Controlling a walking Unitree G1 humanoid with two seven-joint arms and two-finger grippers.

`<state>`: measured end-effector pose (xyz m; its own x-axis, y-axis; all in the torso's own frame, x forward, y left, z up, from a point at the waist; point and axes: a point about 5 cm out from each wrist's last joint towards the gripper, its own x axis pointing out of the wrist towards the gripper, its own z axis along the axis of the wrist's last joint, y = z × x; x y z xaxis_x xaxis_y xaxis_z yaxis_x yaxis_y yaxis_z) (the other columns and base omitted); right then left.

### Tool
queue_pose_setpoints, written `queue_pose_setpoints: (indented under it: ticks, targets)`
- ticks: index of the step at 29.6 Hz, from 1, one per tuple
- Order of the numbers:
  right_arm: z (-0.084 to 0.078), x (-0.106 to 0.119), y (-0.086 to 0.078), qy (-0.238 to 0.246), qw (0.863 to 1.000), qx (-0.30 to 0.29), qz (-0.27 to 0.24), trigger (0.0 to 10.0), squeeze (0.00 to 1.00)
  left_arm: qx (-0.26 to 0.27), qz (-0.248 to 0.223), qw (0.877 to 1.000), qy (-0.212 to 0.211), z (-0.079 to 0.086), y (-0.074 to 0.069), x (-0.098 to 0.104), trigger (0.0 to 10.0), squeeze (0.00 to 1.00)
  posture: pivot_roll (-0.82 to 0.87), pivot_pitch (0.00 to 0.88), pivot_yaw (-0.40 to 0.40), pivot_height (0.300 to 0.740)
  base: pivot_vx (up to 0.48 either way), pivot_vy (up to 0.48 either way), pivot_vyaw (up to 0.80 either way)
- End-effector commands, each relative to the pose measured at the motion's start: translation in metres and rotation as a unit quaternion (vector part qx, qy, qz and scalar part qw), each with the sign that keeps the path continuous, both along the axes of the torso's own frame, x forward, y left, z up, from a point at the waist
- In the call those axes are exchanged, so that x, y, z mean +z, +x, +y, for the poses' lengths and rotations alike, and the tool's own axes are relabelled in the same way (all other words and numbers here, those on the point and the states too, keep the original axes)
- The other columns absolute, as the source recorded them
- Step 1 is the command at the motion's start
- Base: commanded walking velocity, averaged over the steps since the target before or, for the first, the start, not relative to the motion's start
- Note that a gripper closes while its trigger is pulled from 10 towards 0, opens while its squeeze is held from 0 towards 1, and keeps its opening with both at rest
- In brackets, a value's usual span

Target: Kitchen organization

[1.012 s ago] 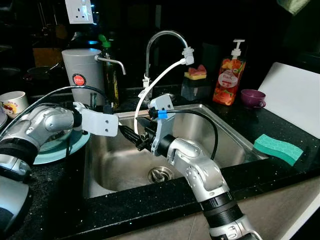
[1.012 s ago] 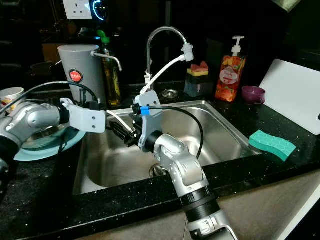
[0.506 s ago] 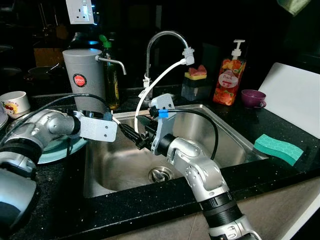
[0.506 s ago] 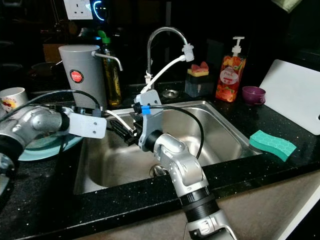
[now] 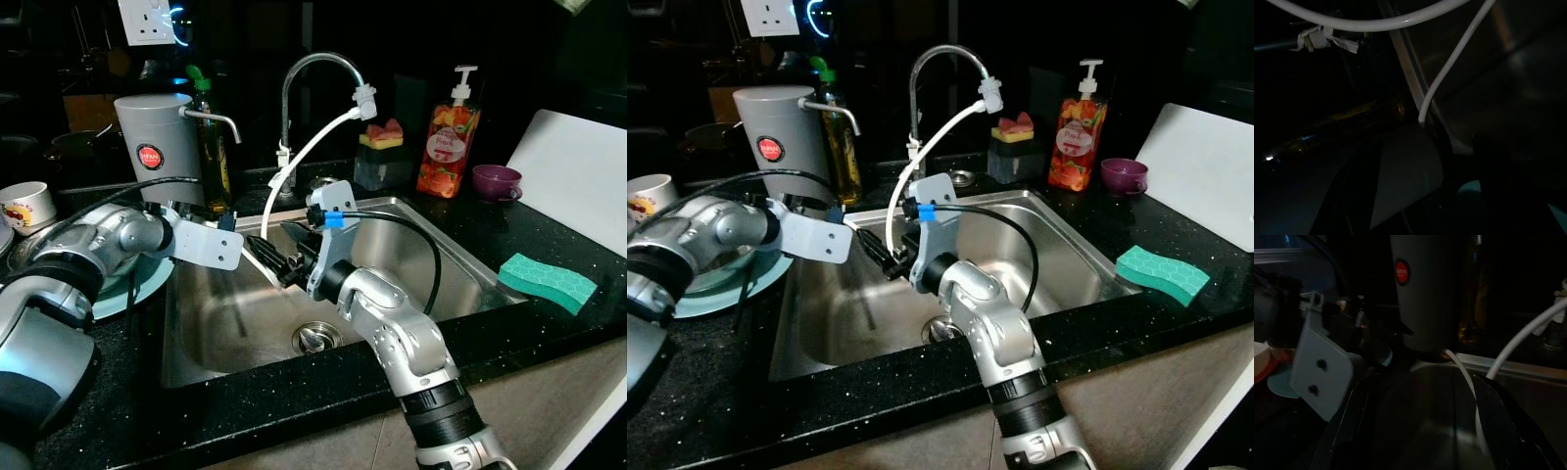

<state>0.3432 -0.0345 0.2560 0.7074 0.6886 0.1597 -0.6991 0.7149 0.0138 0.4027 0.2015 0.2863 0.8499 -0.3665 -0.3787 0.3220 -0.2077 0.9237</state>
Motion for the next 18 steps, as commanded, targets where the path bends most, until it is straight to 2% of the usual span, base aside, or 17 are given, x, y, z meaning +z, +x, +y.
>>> queue_pose_setpoints:
  ticks: [1,5,8,10,11,13,14,16,18]
  targets:
    - [0.001,0.002,-0.002,-0.002,1.0,0.001,-0.003,10.0,0.0,0.017,0.006,0.999,0.027,0.013,-0.002,0.007,10.0,0.0,0.02,0.044,0.01,0.74,0.0,0.0,0.0]
    - [0.001,0.002,-0.002,-0.003,1.0,0.001,-0.003,10.0,0.0,0.017,0.007,0.999,0.027,0.016,-0.003,0.011,10.0,0.0,0.02,0.044,0.008,0.74,0.0,0.0,0.0]
    - [0.001,0.002,-0.003,-0.004,1.0,0.001,-0.003,10.0,0.0,0.018,0.032,0.999,0.008,0.026,-0.01,0.027,10.0,0.0,0.01,0.042,0.005,0.74,0.0,0.0,0.0]
    - [-0.002,-0.002,-0.005,-0.006,1.0,-0.001,0.0,10.0,0.0,0.01,0.089,0.996,-0.006,0.049,-0.028,0.045,10.0,0.0,0.02,0.043,0.003,0.74,0.0,0.0,0.0]
    - [-0.002,-0.002,-0.005,-0.006,1.0,-0.001,0.0,10.0,0.0,0.01,0.089,0.996,-0.006,0.049,-0.028,0.045,10.0,0.0,0.02,0.043,0.003,0.74,0.0,0.0,0.0]
    - [-0.004,-0.005,-0.006,-0.006,1.0,-0.001,0.004,10.0,0.0,0.0,0.125,0.992,-0.001,0.064,-0.041,0.051,10.0,0.0,0.04,0.044,-0.003,0.74,0.0,0.0,0.0]
    - [-0.004,-0.005,-0.006,-0.006,1.0,-0.001,0.004,10.0,0.0,0.0,0.125,0.992,-0.001,0.064,-0.041,0.051,10.0,0.0,0.04,0.044,-0.003,0.74,0.0,0.0,0.0]
    - [-0.005,-0.007,-0.008,-0.004,1.0,0.012,0.006,10.0,0.0,-0.024,0.172,0.985,-0.002,0.077,-0.06,0.054,10.0,0.0,0.07,0.047,-0.011,0.74,0.0,0.0,0.0]
    - [-0.004,-0.009,-0.01,-0.003,1.0,0.026,0.006,10.0,0.0,-0.045,0.2,0.979,-0.001,0.081,-0.075,0.056,10.0,0.0,0.1,0.049,-0.024,0.74,0.0,0.0,0.0]
